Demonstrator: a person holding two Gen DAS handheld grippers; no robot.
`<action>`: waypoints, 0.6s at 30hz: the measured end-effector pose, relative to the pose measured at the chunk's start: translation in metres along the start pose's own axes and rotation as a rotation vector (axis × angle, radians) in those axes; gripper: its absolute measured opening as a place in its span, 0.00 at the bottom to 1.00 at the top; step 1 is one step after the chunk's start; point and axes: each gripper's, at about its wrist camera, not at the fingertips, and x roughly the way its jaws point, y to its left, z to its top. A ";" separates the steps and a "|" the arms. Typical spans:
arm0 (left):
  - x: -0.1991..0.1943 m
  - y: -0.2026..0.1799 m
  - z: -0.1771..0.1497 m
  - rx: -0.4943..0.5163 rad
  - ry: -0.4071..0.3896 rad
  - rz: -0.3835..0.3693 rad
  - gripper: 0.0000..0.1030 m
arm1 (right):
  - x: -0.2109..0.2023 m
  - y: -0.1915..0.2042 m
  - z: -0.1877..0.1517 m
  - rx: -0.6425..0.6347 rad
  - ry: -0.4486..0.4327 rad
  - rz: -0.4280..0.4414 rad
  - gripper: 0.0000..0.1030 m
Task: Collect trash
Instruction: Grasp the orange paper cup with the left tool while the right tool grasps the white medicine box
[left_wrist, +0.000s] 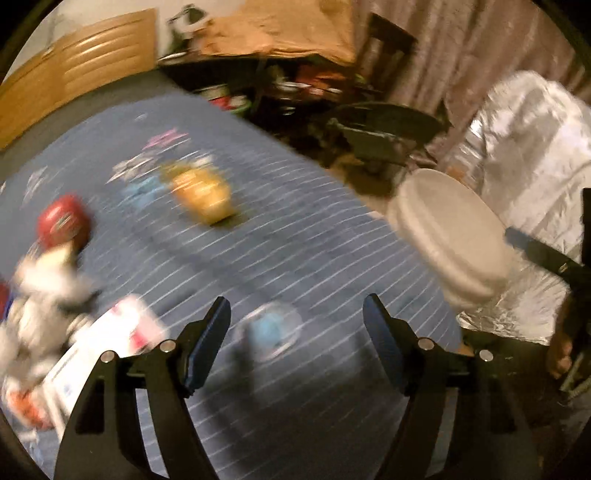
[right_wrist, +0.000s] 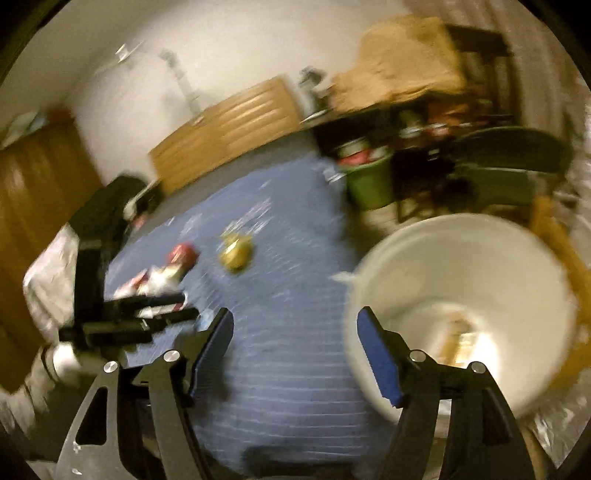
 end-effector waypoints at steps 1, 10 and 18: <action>-0.010 0.016 -0.010 -0.016 -0.004 0.020 0.69 | 0.018 0.020 -0.003 -0.066 0.042 0.018 0.69; -0.088 0.144 -0.094 -0.239 -0.058 0.115 0.69 | 0.148 0.198 -0.028 -0.682 0.218 0.101 0.69; -0.130 0.222 -0.141 -0.392 -0.149 0.125 0.75 | 0.238 0.275 -0.010 -0.990 0.257 0.114 0.73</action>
